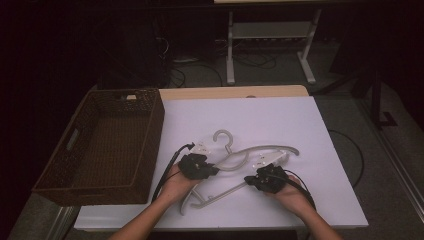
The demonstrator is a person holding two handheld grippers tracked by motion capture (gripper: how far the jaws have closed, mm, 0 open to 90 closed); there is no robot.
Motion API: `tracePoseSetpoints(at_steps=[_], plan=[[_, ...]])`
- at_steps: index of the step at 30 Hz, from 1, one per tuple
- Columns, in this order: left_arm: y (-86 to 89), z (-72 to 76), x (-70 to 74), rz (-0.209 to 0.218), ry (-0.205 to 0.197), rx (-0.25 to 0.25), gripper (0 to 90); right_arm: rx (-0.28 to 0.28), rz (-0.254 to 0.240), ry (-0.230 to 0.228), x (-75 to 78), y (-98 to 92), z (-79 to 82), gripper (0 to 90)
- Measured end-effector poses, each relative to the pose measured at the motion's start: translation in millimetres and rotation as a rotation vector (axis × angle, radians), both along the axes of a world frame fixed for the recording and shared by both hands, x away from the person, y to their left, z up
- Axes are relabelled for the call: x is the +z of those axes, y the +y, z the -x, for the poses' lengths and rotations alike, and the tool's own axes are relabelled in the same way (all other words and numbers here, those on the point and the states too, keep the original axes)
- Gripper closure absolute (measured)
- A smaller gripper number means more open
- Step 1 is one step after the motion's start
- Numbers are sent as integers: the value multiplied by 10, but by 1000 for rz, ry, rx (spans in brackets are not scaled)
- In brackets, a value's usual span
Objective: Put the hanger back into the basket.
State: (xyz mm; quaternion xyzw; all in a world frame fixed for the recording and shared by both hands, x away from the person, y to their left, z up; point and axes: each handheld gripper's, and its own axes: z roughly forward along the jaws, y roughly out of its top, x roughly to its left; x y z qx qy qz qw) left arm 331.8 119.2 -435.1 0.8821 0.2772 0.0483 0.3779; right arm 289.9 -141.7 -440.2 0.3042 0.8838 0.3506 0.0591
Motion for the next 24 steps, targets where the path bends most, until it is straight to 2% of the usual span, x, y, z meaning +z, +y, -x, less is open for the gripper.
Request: tracePoseSetpoints(at_steps=[1,6,8,10,13,15,18,21,24], plan=[[-9,11,6,14,2,21,813,4,7,5,-2,0,2,895],[0,6,23,-1,-25,36,822,16,5,-15,4,0,14,894],[0,11,24,2,-21,48,823,4,-19,-17,42,-24,22,888],[6,7,32,1,-23,52,823,-8,-63,-15,89,-63,39,849],[25,2,55,1,-27,55,824,-20,-106,-26,136,-128,64,724],[40,-3,75,6,-31,57,824,-31,-122,-44,154,-170,85,579],[71,-11,126,14,-28,60,824,-57,-157,-72,177,-244,118,410],[95,-10,189,22,-25,70,824,-96,-202,-89,219,-318,184,286],[106,-30,258,30,-25,78,824,-122,-233,-145,258,-406,240,214]])
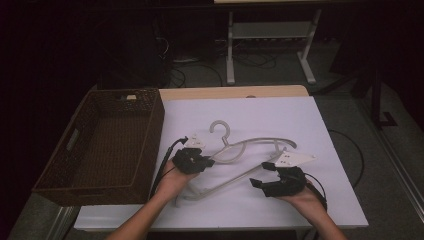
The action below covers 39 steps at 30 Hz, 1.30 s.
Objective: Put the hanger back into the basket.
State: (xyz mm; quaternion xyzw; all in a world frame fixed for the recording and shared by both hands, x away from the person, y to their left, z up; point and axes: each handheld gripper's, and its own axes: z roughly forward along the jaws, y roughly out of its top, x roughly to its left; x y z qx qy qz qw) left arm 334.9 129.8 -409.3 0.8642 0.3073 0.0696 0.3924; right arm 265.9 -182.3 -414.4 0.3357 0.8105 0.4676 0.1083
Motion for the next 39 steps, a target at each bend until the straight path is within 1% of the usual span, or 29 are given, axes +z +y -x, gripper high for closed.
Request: tracePoseSetpoints(at_steps=[1,2,4,7,8,10,13,15,16,18,21,23,24,25,27,32,37,39], plan=[[3,-9,17,8,6,2,824,-14,-16,-10,4,-29,16,202],[5,-18,39,5,9,1,824,-22,-26,-8,9,-59,31,197],[-1,-22,94,7,4,13,824,-31,-40,-24,4,-104,61,180],[7,-37,205,1,-3,21,824,-23,-31,-38,8,-131,84,168],[8,-41,242,6,-3,30,824,-23,-27,-43,12,-133,85,165],[19,-58,318,5,-10,31,824,-16,-32,-46,12,-132,81,159],[53,-89,433,-4,-25,36,824,-4,-26,-47,5,-118,86,159],[86,-114,500,5,-18,45,824,0,-23,-51,6,-111,86,159],[99,-126,533,8,-21,49,824,2,-24,-53,5,-109,84,158],[131,-147,604,6,-20,54,824,3,-21,-55,3,-109,83,158],[172,-178,711,16,-15,65,824,3,-20,-48,-3,-116,79,158],[196,-195,782,19,-20,71,824,4,-20,-48,-2,-119,78,158],[196,-195,782,19,-20,71,824,4,-20,-48,-2,-119,78,158],[230,-220,844,18,-18,74,824,2,-25,-51,4,-124,80,157],[272,-250,891,21,-18,77,824,1,-24,-58,8,-132,77,157],[407,-313,990,31,-19,89,824,-2,-28,-57,12,-140,79,157],[619,-358,1087,42,-22,115,824,-3,-32,-58,12,-142,74,157],[730,-371,1132,44,-32,125,824,-5,-33,-59,12,-144,73,157]])
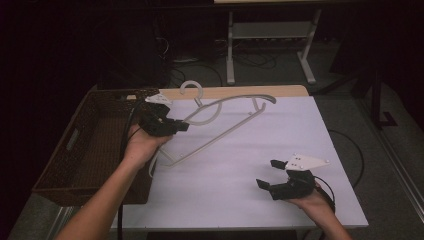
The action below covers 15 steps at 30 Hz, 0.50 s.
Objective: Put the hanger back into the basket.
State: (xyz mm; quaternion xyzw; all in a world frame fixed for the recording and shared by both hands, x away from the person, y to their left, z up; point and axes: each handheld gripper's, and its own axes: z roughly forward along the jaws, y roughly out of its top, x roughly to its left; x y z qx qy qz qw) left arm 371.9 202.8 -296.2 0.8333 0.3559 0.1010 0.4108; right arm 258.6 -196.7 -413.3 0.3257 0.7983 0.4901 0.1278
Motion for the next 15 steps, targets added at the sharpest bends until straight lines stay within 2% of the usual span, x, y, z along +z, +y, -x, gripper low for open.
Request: tracePoseSetpoints(at_steps=[8,15], plan=[[467,-38,142,44,-12,70,824,-7,-8,5,-3,-2,-7,152],[842,-44,203,38,-23,123,824,-9,-9,2,-3,1,-6,150]])
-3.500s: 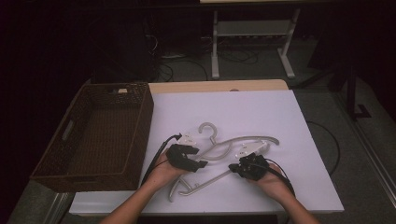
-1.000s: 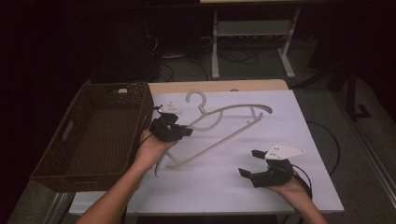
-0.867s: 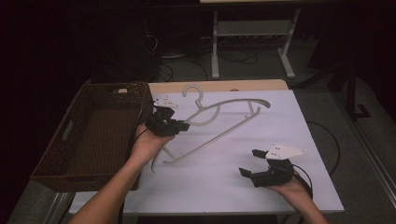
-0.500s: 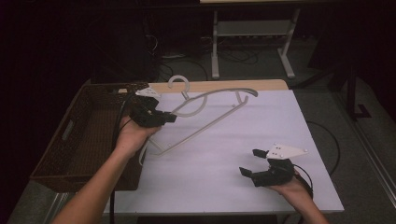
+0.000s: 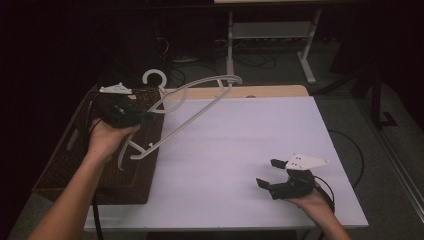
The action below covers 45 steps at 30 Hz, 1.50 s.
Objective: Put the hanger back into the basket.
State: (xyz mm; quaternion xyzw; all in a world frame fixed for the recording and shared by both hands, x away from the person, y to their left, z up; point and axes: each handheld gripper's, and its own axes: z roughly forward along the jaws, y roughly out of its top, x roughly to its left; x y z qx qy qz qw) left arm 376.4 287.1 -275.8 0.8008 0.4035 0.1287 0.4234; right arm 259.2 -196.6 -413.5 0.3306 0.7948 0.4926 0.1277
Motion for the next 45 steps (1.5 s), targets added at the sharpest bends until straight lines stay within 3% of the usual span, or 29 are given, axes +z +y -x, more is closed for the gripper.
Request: tracePoseSetpoints(at_steps=[15,28,37,45], plan=[[968,97,13,-37,-20,166,824,-8,1,-5,-7,2,-13,149],[1672,281,-117,-94,-16,269,823,-12,3,3,-13,18,-17,149],[1919,369,-211,-131,-2,306,823,-19,0,10,-18,25,-24,149],[1944,336,-304,-142,13,310,822,-19,5,10,-23,36,-26,149]])
